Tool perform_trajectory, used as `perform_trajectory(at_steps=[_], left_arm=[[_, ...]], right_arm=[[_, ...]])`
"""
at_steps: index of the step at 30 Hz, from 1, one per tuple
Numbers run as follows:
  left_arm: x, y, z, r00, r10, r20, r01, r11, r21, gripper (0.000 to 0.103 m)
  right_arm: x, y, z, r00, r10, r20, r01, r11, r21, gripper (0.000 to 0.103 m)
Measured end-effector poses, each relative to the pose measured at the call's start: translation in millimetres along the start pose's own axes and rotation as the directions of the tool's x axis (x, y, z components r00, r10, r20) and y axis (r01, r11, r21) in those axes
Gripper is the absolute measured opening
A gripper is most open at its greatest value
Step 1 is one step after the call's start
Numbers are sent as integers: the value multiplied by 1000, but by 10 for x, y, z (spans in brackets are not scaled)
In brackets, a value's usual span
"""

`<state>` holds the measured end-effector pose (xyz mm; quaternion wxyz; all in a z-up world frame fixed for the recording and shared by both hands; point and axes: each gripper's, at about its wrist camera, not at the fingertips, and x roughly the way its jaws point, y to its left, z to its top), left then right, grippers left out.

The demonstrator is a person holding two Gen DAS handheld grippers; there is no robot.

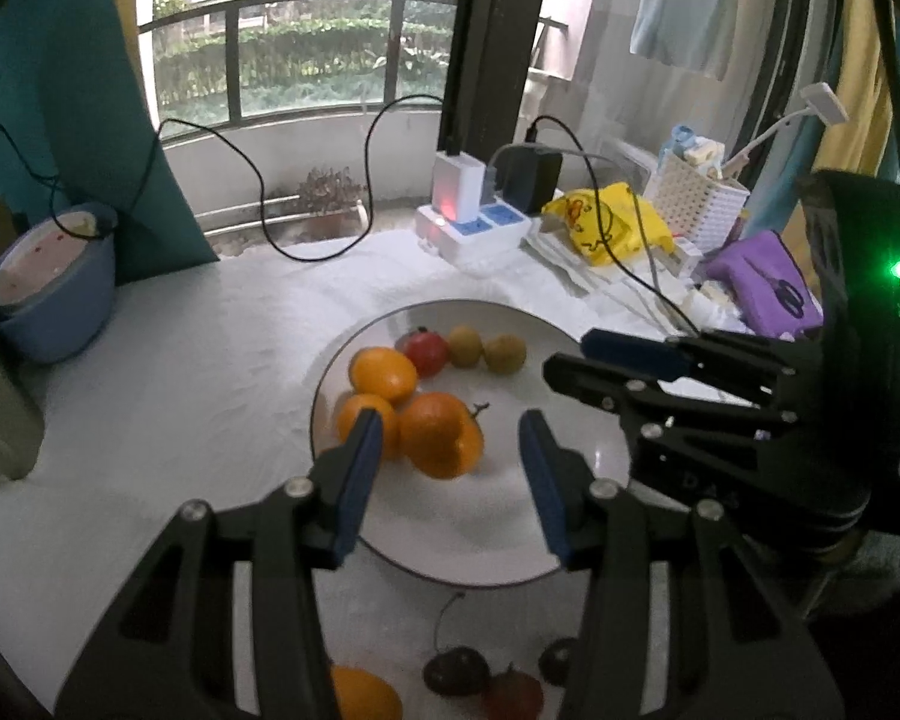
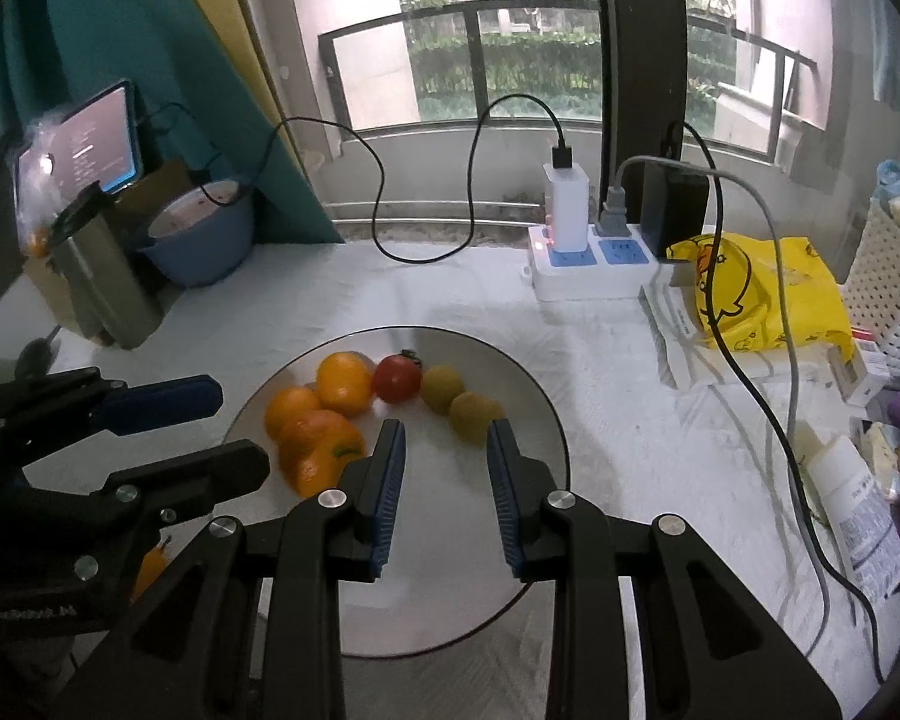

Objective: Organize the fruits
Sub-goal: 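Open both tools to release the orange and yellow-green fruit onto the plate, then grasp the red tomato with the left tool while the right tool grasps the dark plum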

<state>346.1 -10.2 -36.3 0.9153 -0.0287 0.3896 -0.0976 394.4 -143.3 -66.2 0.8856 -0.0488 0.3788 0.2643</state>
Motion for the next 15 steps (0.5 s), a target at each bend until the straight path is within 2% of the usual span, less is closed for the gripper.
perform_trajectory(at_steps=[7, 15], left_arm=[[-247, 8, -124, 1000, 0, 26, 0, 1000, -9, 49], [-422, 37, -347, 1000, 6, 22, -5, 999, -38, 49]], right_arm=[[-210, 141, -90, 1000, -3, 13, 3, 1000, -10, 30], [-427, 294, -222, 1000, -8, 21, 9, 1000, -27, 30]])
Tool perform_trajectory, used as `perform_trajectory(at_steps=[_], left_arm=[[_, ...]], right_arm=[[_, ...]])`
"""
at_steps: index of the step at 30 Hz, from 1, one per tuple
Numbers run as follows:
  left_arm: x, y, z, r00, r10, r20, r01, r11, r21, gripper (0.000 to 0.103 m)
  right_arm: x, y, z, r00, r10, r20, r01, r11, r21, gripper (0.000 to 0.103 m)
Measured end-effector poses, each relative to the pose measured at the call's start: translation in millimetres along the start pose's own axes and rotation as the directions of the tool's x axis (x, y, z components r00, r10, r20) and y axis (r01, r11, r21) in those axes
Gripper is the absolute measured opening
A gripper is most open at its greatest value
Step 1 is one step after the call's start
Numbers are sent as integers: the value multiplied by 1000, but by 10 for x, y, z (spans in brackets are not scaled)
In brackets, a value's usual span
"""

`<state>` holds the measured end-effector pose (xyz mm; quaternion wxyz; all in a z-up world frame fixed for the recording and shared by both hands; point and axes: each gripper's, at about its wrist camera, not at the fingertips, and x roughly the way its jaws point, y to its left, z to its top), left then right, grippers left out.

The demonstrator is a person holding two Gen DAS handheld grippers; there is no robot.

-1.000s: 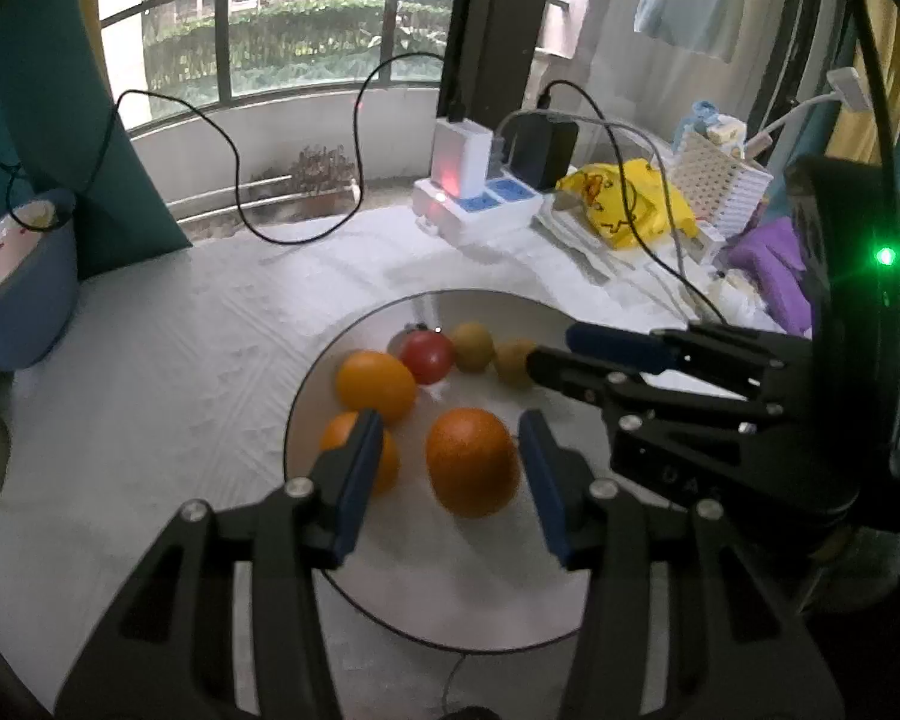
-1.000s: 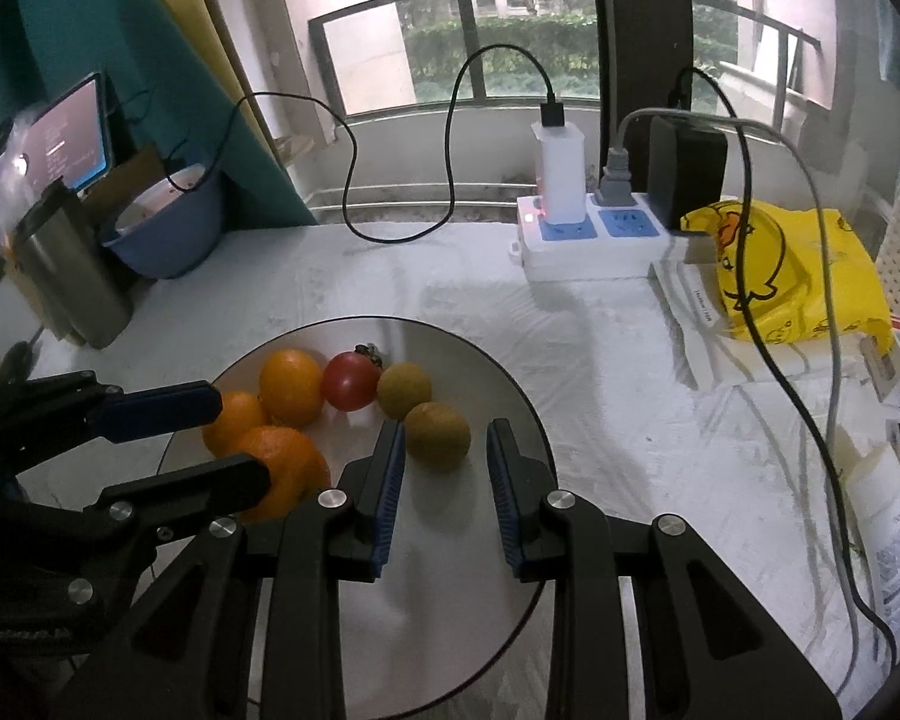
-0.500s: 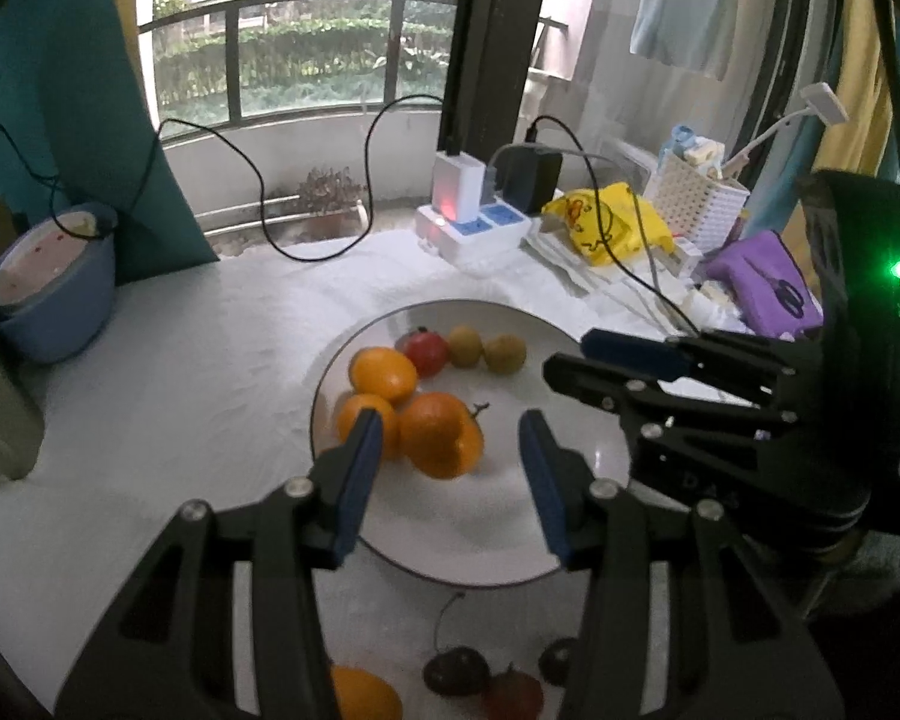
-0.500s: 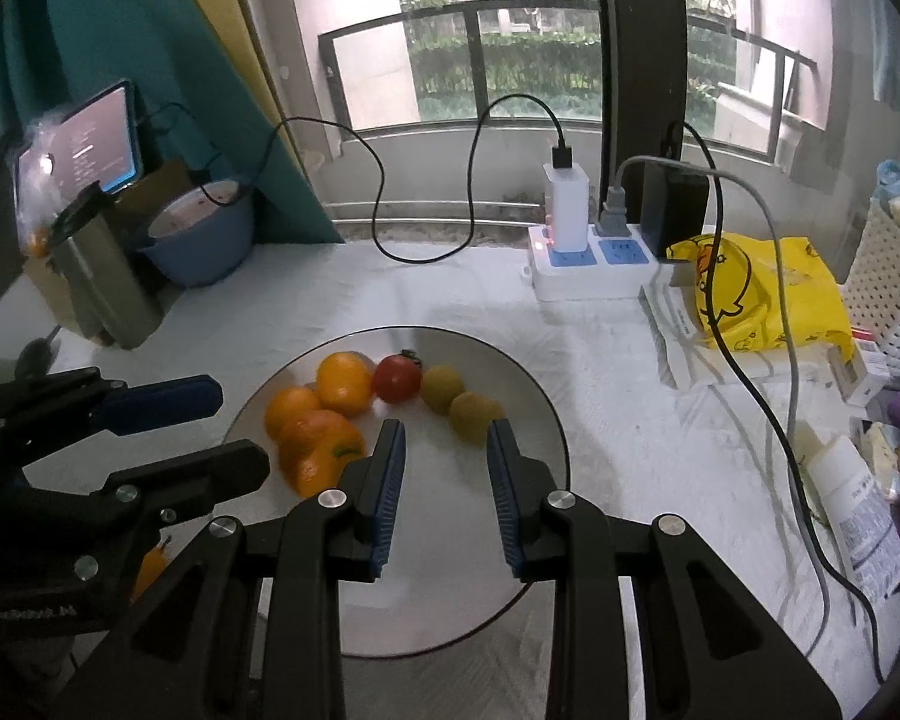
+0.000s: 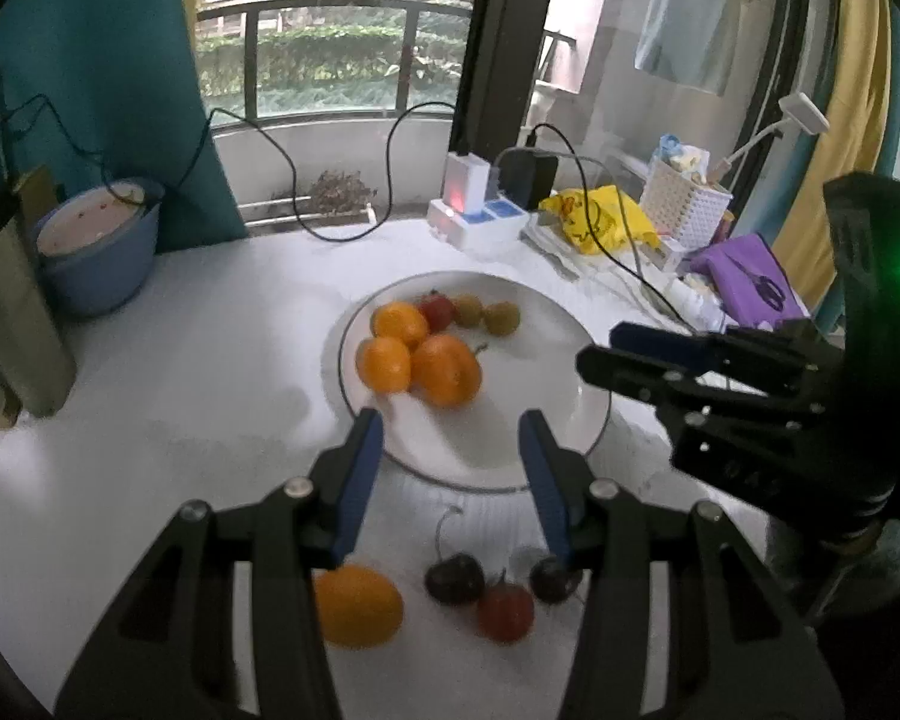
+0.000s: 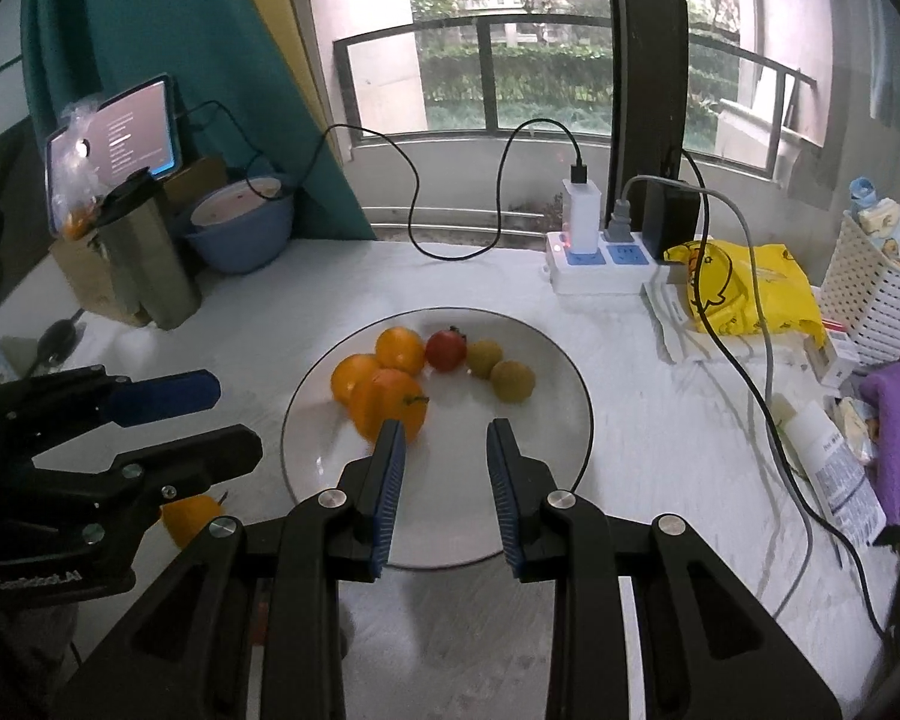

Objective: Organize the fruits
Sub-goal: 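Grasp the red tomato with the left tool while the right tool grasps the dark plum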

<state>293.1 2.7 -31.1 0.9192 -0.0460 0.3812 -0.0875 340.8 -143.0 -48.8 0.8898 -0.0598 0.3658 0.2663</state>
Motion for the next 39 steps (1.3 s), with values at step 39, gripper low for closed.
perform_trajectory(at_steps=[39], left_arm=[[-166, 28, -915, 995, -48, -86, 41, 996, -84, 49]], right_arm=[[59, 540, -794, 989, 58, -133, -60, 998, -16, 30]])
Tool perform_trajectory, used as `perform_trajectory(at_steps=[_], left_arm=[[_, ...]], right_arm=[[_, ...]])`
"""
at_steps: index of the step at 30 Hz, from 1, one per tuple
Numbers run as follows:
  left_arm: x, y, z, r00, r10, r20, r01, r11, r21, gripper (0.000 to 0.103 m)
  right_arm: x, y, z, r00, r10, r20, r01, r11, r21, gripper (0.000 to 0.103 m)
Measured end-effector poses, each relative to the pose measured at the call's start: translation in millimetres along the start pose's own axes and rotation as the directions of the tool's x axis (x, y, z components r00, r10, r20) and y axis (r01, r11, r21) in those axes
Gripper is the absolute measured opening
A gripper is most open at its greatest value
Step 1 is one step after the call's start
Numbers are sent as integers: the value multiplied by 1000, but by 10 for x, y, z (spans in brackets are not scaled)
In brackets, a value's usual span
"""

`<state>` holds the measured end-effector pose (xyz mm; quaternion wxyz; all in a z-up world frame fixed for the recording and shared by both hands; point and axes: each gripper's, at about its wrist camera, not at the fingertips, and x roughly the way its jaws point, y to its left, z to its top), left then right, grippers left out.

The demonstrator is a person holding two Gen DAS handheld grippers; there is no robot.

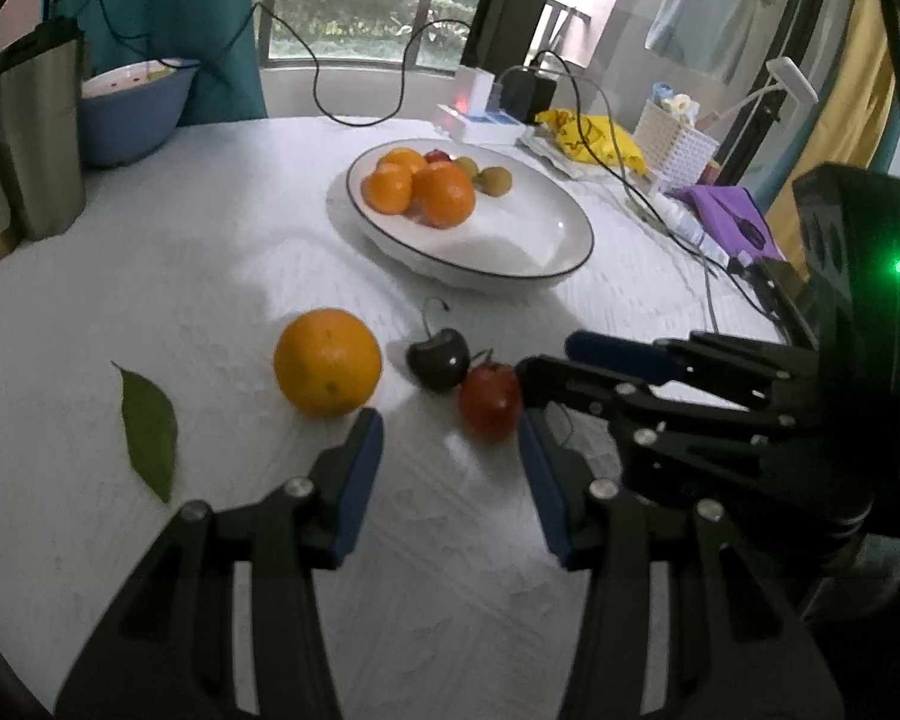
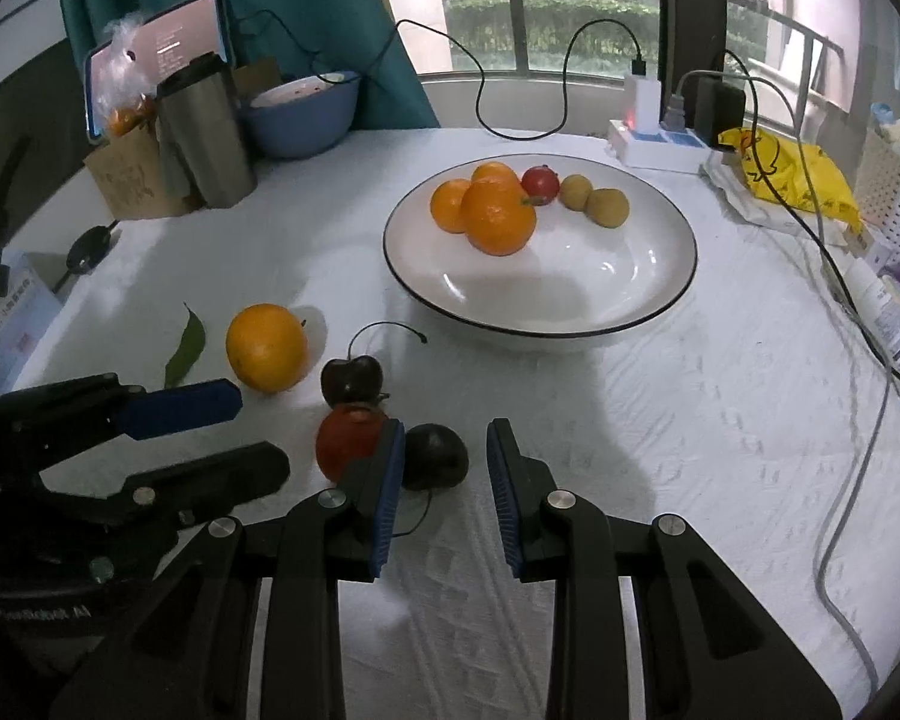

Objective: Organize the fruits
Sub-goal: 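Grasp the red tomato with the left tool while the right tool grasps the dark plum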

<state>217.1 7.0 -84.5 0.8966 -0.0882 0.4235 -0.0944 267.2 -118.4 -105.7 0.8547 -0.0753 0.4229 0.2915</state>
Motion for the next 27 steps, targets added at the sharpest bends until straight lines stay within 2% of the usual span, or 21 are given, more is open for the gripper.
perform_trajectory(at_steps=[7, 11, 22, 23, 25, 27], left_arm=[[19, 12, -16, 1000, 8, -12, -9, 1000, -12, 49], [40, -33, -7, 1000, 19, -15, -19, 1000, 1, 49], [272, -257, 81, 998, 42, -54, -38, 997, 72, 48], [300, -259, 91, 997, 41, -62, -37, 997, 69, 47], [342, -261, 102, 996, 50, -72, -45, 997, 68, 34], [363, -265, 110, 996, 52, -77, -46, 996, 71, 29]], right_arm=[[64, 26, -25, 998, 52, -31, -52, 999, -5, 30], [42, 10, -38, 997, 76, -18, -76, 997, -2, 27], [-154, -290, -85, 998, 57, 31, -59, 997, 48, 27], [-172, -334, -92, 998, 55, 36, -57, 997, 56, 27], [-199, -399, -94, 998, 52, 43, -55, 996, 65, 27], [-218, -446, -93, 997, 51, 50, -55, 996, 70, 27]])
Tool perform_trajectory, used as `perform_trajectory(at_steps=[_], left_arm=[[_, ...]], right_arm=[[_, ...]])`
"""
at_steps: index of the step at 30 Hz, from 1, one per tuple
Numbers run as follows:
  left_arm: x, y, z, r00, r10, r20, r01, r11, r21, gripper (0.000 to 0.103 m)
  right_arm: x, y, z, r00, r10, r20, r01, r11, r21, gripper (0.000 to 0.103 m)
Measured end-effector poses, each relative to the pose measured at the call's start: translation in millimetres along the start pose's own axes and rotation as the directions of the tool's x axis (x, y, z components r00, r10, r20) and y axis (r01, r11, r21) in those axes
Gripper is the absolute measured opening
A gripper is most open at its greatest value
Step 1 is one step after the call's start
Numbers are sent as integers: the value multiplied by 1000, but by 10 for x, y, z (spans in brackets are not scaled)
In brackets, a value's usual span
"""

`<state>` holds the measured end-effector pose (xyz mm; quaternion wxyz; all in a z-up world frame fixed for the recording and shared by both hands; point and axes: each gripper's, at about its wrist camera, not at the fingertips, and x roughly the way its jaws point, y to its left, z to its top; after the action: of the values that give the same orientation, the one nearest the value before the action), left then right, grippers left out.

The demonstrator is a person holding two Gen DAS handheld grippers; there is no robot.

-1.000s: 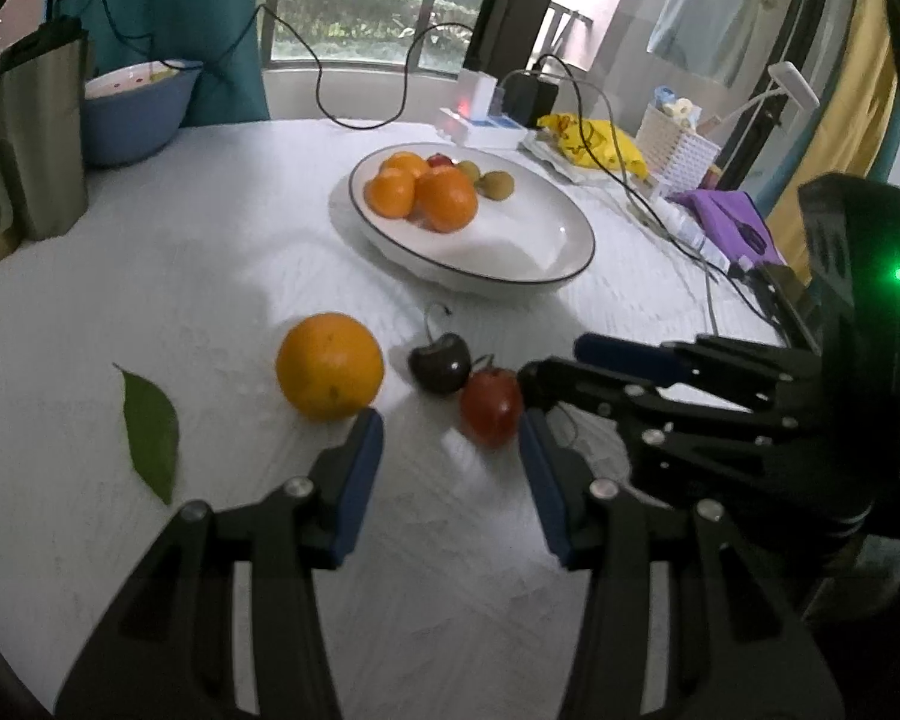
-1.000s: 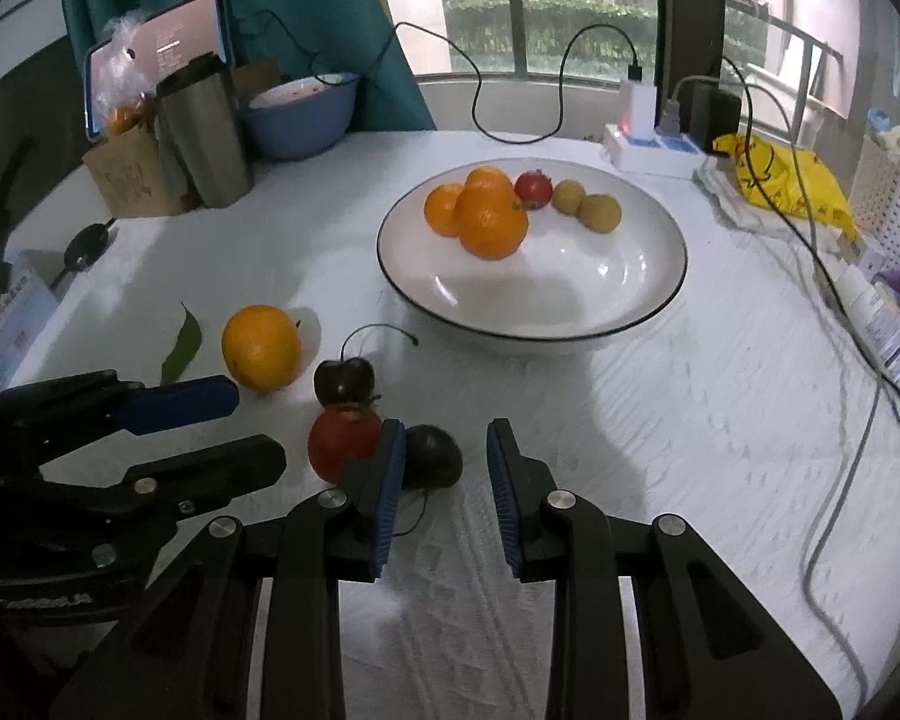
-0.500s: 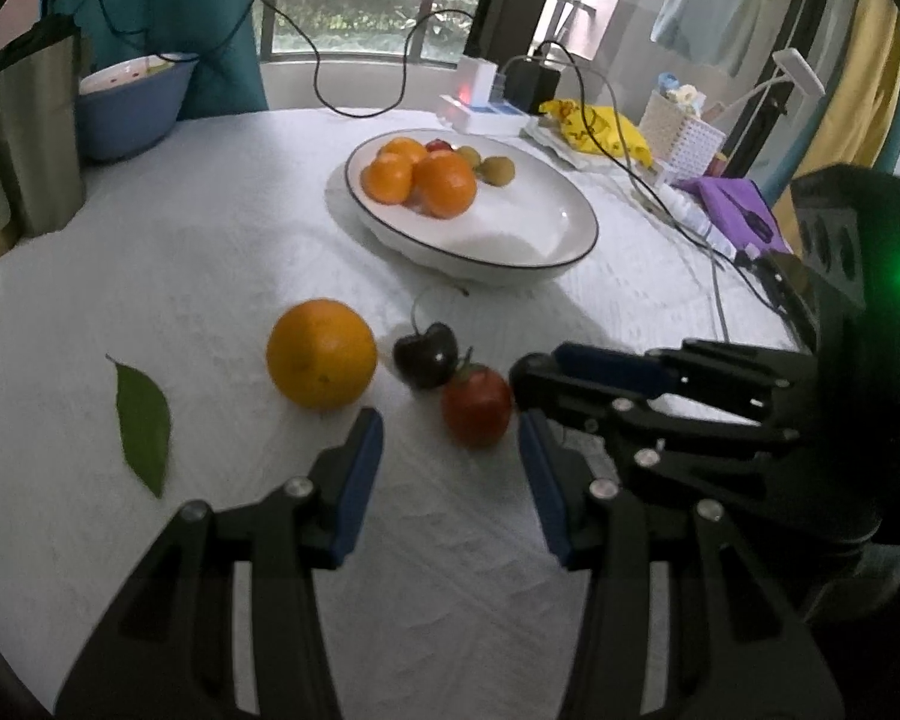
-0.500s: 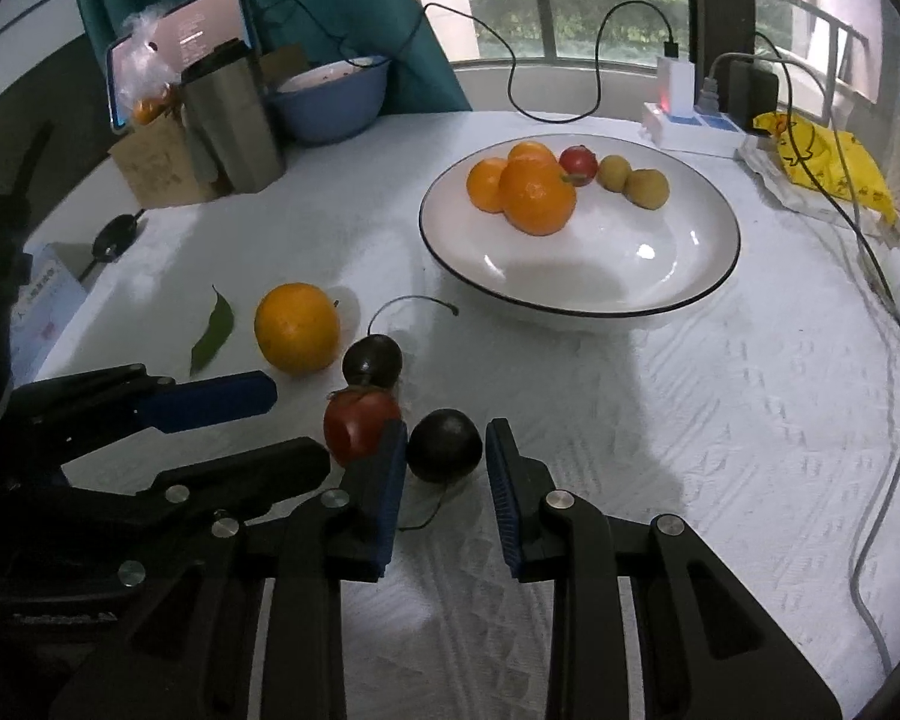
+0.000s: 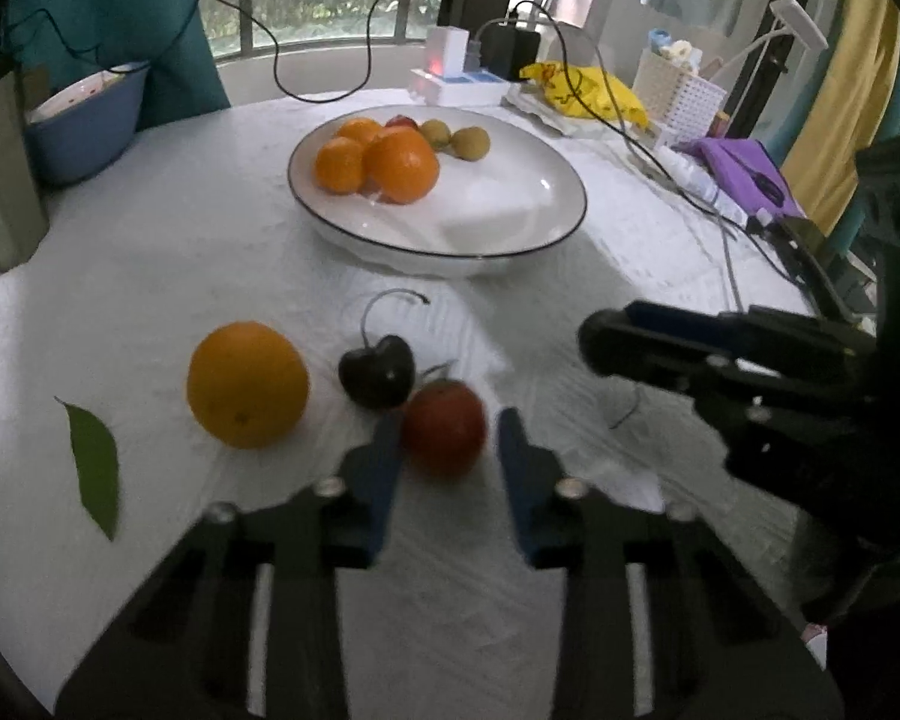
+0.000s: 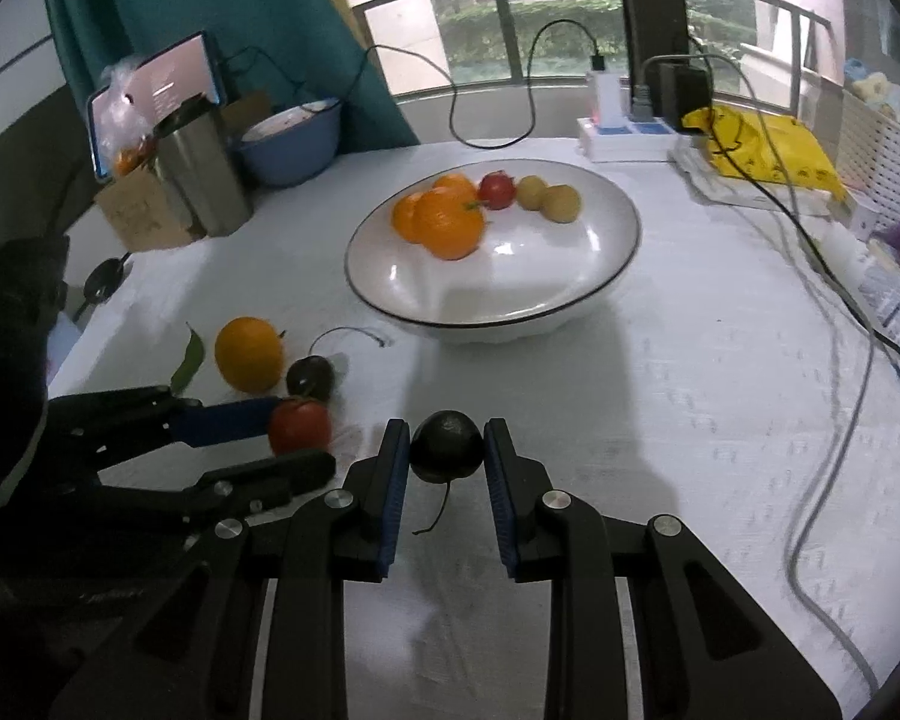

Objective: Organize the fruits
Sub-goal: 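Grasp the red tomato with the left tool while the right tool grasps the dark plum, then carry the red tomato and dark plum over the white plate with both tools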

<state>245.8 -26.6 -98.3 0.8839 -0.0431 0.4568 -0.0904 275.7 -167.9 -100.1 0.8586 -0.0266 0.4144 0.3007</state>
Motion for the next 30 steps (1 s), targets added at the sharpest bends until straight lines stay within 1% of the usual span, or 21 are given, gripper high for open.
perform_trajectory(at_steps=[6, 9, 13, 19, 26, 30], left_arm=[[-56, -86, 17, 1000, -17, 9, 17, 1000, 23, 29], [-129, -121, 73, 999, -35, 29, 34, 999, 25, 29], [-210, -161, 185, 997, -43, 59, 41, 998, 37, 29], [-223, -130, 336, 996, -34, 80, 31, 999, 39, 29], [-134, -42, 511, 996, -19, 85, 16, 999, 30, 29], [-65, 18, 595, 996, -6, 86, 5, 1000, 19, 29]], right_arm=[[-39, -95, 26, 1000, -10, 13, 10, 1000, 5, 27], [-72, -111, 71, 1000, -13, 24, 13, 1000, 0, 27], [-127, -130, 165, 999, -19, 44, 20, 1000, -7, 27], [-156, -178, 295, 998, -27, 63, 28, 1000, -8, 27], [-102, -266, 444, 997, -32, 70, 33, 999, -5, 27], [-48, -297, 518, 996, -51, 76, 52, 999, -14, 27]])
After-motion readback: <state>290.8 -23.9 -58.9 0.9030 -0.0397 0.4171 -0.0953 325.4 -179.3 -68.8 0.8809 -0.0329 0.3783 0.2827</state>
